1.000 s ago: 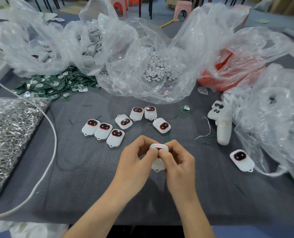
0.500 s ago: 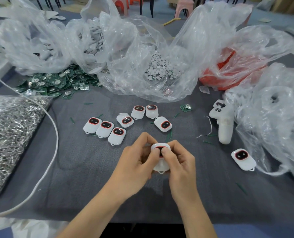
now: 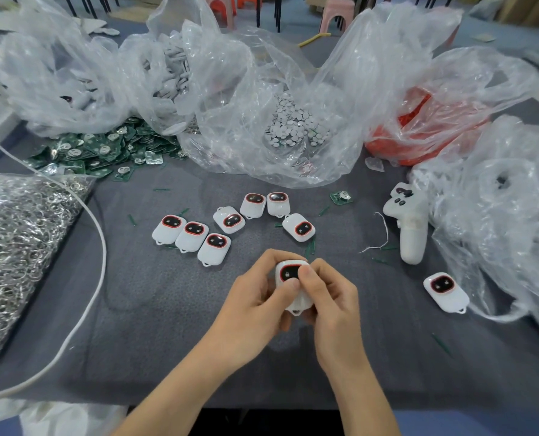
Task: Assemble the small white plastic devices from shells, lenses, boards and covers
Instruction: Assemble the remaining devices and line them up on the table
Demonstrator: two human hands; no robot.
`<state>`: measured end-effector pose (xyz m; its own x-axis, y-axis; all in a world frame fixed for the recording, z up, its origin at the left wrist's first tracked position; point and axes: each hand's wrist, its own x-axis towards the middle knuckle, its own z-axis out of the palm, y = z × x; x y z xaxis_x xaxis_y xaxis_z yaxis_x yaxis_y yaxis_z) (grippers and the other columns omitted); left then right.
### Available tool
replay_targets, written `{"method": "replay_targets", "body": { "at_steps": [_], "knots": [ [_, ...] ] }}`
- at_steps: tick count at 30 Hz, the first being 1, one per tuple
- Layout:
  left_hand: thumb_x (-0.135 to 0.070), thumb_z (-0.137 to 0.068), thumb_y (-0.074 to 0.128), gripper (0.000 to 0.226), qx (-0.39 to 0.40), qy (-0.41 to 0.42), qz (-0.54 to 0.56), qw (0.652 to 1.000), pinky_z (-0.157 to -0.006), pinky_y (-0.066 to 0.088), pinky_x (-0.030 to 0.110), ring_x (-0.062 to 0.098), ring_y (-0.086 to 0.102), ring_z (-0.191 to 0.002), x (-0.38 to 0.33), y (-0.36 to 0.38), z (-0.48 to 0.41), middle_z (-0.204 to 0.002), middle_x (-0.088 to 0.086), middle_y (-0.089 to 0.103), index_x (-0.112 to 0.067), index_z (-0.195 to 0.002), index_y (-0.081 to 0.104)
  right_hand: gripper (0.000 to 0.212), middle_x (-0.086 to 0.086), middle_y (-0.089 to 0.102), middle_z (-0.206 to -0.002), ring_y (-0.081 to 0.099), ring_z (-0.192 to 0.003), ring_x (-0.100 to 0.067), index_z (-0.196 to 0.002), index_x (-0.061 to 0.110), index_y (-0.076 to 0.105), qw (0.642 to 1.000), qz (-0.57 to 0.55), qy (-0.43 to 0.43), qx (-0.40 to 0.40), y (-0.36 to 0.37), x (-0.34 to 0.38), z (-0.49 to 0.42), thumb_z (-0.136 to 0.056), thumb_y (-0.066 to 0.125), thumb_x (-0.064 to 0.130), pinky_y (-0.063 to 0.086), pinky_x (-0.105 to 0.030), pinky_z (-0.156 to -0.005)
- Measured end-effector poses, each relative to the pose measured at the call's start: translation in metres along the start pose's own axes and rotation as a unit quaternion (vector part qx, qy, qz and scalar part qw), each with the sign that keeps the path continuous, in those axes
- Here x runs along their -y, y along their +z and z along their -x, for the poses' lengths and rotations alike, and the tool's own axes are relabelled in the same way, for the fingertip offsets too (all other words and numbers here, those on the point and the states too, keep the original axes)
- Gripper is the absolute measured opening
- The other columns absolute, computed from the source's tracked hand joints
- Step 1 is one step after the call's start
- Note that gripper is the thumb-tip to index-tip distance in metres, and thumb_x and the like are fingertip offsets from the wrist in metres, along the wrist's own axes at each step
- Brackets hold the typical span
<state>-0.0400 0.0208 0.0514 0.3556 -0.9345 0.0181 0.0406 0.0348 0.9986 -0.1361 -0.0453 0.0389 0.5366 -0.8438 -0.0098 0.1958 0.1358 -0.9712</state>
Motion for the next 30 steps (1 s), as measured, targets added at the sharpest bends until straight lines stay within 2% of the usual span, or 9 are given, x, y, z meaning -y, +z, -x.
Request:
{"method": "replay_targets", "body": {
  "at_steps": [5, 8, 13, 18, 20, 22, 24, 27, 30],
  "knots": [
    [-0.036, -0.074, 0.054, 0.020, -0.025, 0.020, -0.001, 0.999, -0.044, 0.029, 0.024, 0.018, 0.038, -0.053, 0.002, 0.004, 0.000, -0.061, 0.001, 0.049, -0.028, -0.091, 0.059, 0.028, 0.007, 0.041, -0.054, 0.035, -0.051, -0.009, -0.057, 0.023, 0.054, 0.999, -0.022, -0.023, 0.005, 0.003, -0.001, 0.005, -0.079, 0.059, 0.039, 0.027, -0.024, -0.046],
    [-0.037, -0.078, 0.052, 0.023, -0.025, 0.032, -0.024, 0.999, -0.048, 0.035, 0.019, 0.013, 0.045, -0.054, 0.001, 0.002, 0.000, -0.063, -0.003, 0.055, -0.033, -0.099, 0.061, 0.026, 0.004, 0.045, -0.058, 0.037, -0.054, -0.011, -0.062, 0.024, 0.057, 1.000, -0.015, -0.004, 0.013, 0.003, -0.002, 0.005, -0.079, 0.059, 0.044, 0.028, -0.027, -0.049],
    [-0.032, -0.081, 0.051, 0.030, -0.014, 0.039, -0.031, 0.999, -0.060, 0.055, 0.054, 0.046, 0.056, -0.066, -0.001, 0.002, 0.002, -0.078, 0.018, 0.062, -0.033, -0.108, 0.062, 0.020, 0.006, 0.049, -0.059, 0.041, -0.051, -0.007, -0.071, 0.026, 0.063, 0.998, -0.042, 0.020, 0.030, 0.007, -0.003, 0.005, -0.077, 0.056, 0.044, 0.031, -0.020, -0.043],
    [-0.036, -0.081, 0.053, 0.033, -0.010, 0.033, -0.032, 0.999, -0.067, 0.055, 0.053, 0.045, 0.057, -0.071, 0.001, 0.004, 0.004, -0.079, 0.015, 0.062, -0.040, -0.113, 0.059, 0.022, 0.005, 0.045, -0.059, 0.040, -0.053, -0.007, -0.063, 0.026, 0.055, 0.999, -0.047, 0.003, 0.008, 0.008, -0.001, 0.007, -0.077, 0.056, 0.043, 0.032, -0.020, -0.043],
    [-0.039, -0.081, 0.055, 0.032, -0.013, 0.034, -0.036, 0.999, -0.063, 0.054, 0.038, 0.034, 0.058, -0.066, 0.002, 0.003, 0.006, -0.076, 0.007, 0.063, -0.040, -0.113, 0.057, 0.024, 0.005, 0.041, -0.058, 0.037, -0.052, -0.007, -0.060, 0.027, 0.050, 0.999, -0.039, -0.006, 0.000, 0.007, 0.000, 0.008, -0.077, 0.056, 0.042, 0.031, -0.020, -0.043],
    [-0.035, -0.085, 0.057, 0.027, -0.003, 0.049, -0.036, 0.998, -0.058, 0.046, 0.015, 0.008, 0.058, -0.062, 0.000, 0.003, 0.007, -0.075, -0.010, 0.063, -0.031, -0.112, 0.059, 0.023, 0.005, 0.041, -0.058, 0.037, -0.053, -0.008, -0.062, 0.025, 0.053, 1.000, -0.021, -0.023, 0.000, 0.006, 0.001, 0.008, -0.078, 0.056, 0.042, 0.031, -0.020, -0.043],
    [-0.029, -0.091, 0.057, 0.024, 0.011, 0.050, -0.036, 0.998, -0.057, 0.042, 0.007, -0.001, 0.055, -0.060, -0.003, 0.003, 0.008, -0.076, -0.016, 0.062, -0.023, -0.114, 0.059, 0.022, 0.007, 0.043, -0.059, 0.039, -0.054, -0.007, -0.065, 0.023, 0.055, 0.999, -0.003, -0.042, 0.005, 0.005, 0.003, 0.007, -0.077, 0.055, 0.041, 0.032, -0.019, -0.044],
    [-0.030, -0.091, 0.054, 0.028, 0.026, 0.055, -0.091, 0.994, -0.060, 0.047, 0.017, 0.006, 0.057, -0.066, -0.008, 0.002, 0.009, -0.083, -0.008, 0.065, -0.035, -0.119, 0.055, 0.022, 0.006, 0.044, -0.061, 0.039, -0.058, -0.007, -0.067, 0.015, 0.055, 0.997, 0.018, -0.068, 0.015, 0.003, 0.007, 0.006, -0.075, 0.057, 0.035, 0.034, -0.017, -0.048],
    [-0.019, -0.090, 0.053, 0.040, 0.046, 0.062, -0.139, 0.987, -0.054, 0.040, 0.025, 0.009, 0.047, -0.060, -0.010, -0.001, 0.009, -0.076, -0.007, 0.062, -0.045, -0.121, 0.049, 0.021, 0.002, 0.046, -0.062, 0.040, -0.060, -0.009, -0.067, 0.011, 0.055, 0.996, 0.041, -0.076, 0.025, 0.002, 0.009, 0.004, -0.072, 0.057, 0.031, 0.035, -0.018, -0.051]
  ]
}}
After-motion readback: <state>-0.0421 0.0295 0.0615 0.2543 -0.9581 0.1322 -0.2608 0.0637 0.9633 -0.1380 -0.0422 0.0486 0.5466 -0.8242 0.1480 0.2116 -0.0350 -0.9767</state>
